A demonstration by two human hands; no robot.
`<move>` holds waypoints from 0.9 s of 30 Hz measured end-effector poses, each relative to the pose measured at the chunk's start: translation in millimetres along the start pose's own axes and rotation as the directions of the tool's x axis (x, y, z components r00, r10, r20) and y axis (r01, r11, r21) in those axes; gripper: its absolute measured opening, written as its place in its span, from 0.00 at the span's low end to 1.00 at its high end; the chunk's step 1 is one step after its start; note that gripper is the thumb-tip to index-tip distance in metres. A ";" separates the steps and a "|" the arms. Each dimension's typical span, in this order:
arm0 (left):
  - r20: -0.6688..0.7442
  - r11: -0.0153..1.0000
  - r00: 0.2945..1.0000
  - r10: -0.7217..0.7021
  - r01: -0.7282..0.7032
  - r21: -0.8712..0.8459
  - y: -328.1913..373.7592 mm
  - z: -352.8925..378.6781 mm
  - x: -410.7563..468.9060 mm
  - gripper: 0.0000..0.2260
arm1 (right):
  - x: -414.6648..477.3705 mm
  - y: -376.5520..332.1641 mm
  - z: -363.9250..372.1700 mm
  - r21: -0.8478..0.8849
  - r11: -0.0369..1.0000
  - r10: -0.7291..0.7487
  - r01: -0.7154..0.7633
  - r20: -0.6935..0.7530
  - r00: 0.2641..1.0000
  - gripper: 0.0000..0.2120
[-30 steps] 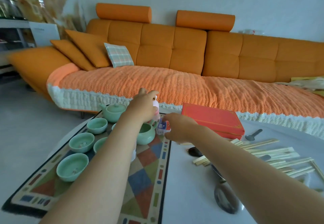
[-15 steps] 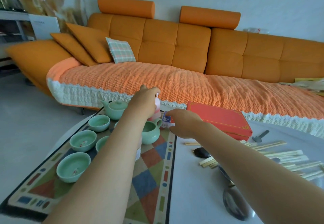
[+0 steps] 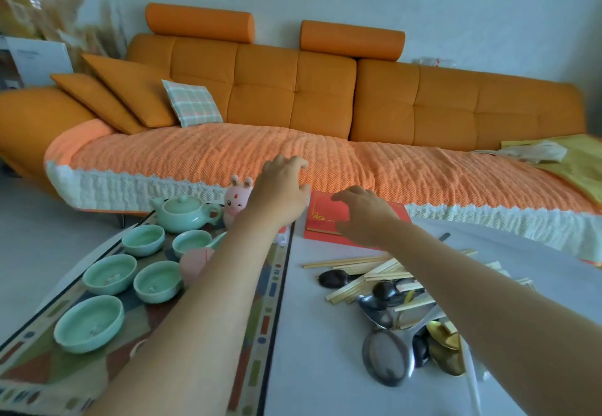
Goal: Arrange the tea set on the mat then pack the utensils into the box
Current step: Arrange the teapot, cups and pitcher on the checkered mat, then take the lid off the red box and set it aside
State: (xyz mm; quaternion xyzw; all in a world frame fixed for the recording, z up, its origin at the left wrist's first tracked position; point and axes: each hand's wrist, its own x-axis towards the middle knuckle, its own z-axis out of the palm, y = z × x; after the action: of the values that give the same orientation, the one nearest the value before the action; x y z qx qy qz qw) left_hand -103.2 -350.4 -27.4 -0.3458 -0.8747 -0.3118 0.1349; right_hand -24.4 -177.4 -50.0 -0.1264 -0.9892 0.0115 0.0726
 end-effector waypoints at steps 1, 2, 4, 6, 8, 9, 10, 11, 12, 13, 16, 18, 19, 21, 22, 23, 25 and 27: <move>0.070 0.999 0.997 -0.011 0.014 -0.047 6.1 11.6 -0.6 0.19 | -0.8 8.7 3.0 -0.048 0.999 0.023 -0.021 0.047 0.999 0.31; 0.139 0.997 0.990 -0.025 0.034 -0.063 10.8 23.8 -1.8 0.20 | -1.8 16.0 6.1 -0.081 0.996 0.042 -0.035 0.090 0.995 0.33; 0.242 0.997 0.968 -0.064 0.074 -0.034 15.9 46.8 -5.9 0.22 | -4.5 27.3 13.4 -0.077 0.996 0.059 -0.046 0.169 0.984 0.35; 0.316 0.996 0.945 -0.087 0.079 0.038 18.5 63.4 -12.0 0.24 | -9.1 35.2 20.5 -0.051 0.998 0.046 -0.036 0.205 0.978 0.35; 0.337 0.993 0.938 -0.076 0.041 0.110 17.5 73.2 -18.3 0.26 | -13.3 39.7 24.3 -0.034 0.999 0.030 -0.024 0.176 0.984 0.33; 0.328 0.992 0.942 -0.072 0.034 0.120 16.2 75.4 -20.3 0.27 | -14.8 41.4 24.8 -0.017 1.000 0.024 -0.022 0.150 0.988 0.32; 0.320 0.993 0.945 -0.072 0.038 0.112 15.4 75.7 -21.6 0.27 | -16.6 42.6 24.9 0.002 1.000 0.020 -0.020 0.127 0.992 0.31; 0.322 0.995 0.944 -0.076 0.049 0.091 14.7 75.0 -22.6 0.27 | -19.0 43.5 25.5 0.017 1.000 0.013 -0.014 0.107 0.994 0.31; 0.326 0.996 0.942 -0.079 0.060 0.067 14.4 73.5 -23.7 0.26 | -22.6 43.7 26.3 0.025 1.000 0.002 -0.004 0.084 0.996 0.31; 0.329 0.997 0.941 -0.080 0.069 0.047 13.9 71.6 -24.5 0.26 | -26.7 43.9 27.4 0.030 1.000 -0.009 0.007 0.056 0.998 0.32; 0.304 0.996 0.949 -0.084 0.084 0.013 12.0 64.6 -25.2 0.27 | -35.1 42.7 25.4 0.041 0.999 -0.018 0.018 -0.003 1.000 0.30; 0.295 0.995 0.951 -0.092 0.099 -0.007 9.8 63.1 -25.4 0.30 | -31.3 39.8 17.9 0.024 0.999 -0.027 0.027 0.001 1.000 0.29; 0.296 0.995 0.951 -0.091 0.099 -0.014 8.3 63.6 -25.6 0.31 | -26.9 38.2 13.2 0.025 0.999 -0.028 0.028 0.015 0.999 0.30; 0.304 0.996 0.949 -0.080 0.091 -0.023 6.4 64.7 -26.0 0.34 | -15.0 37.0 4.5 0.039 0.999 -0.025 0.021 0.089 0.996 0.35; 0.308 0.996 0.949 -0.075 0.088 -0.030 5.3 65.1 -26.2 0.35 | -8.5 36.2 1.3 0.036 0.999 -0.023 0.018 0.153 0.988 0.40; 0.307 0.995 0.949 -0.071 0.087 -0.039 4.2 65.4 -26.6 0.35 | -2.3 35.1 -1.2 0.023 1.000 -0.022 0.017 0.226 0.974 0.46; 0.298 0.994 0.952 -0.067 0.089 -0.058 2.7 66.1 -26.8 0.35 | 8.1 32.4 -4.1 -0.011 1.000 -0.009 0.014 0.344 0.939 0.55; 0.295 0.993 0.953 -0.072 0.097 -0.071 1.0 67.5 -27.0 0.35 | 14.7 29.3 -5.0 -0.008 1.000 0.004 -0.001 0.390 0.921 0.57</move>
State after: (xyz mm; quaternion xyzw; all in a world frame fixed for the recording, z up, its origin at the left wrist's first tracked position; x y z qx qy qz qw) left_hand -84.4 -320.8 -91.1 -0.3556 -0.8851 -0.2994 -0.0241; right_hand -30.4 -145.4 -44.3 -0.1233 -0.9838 0.0329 -0.1261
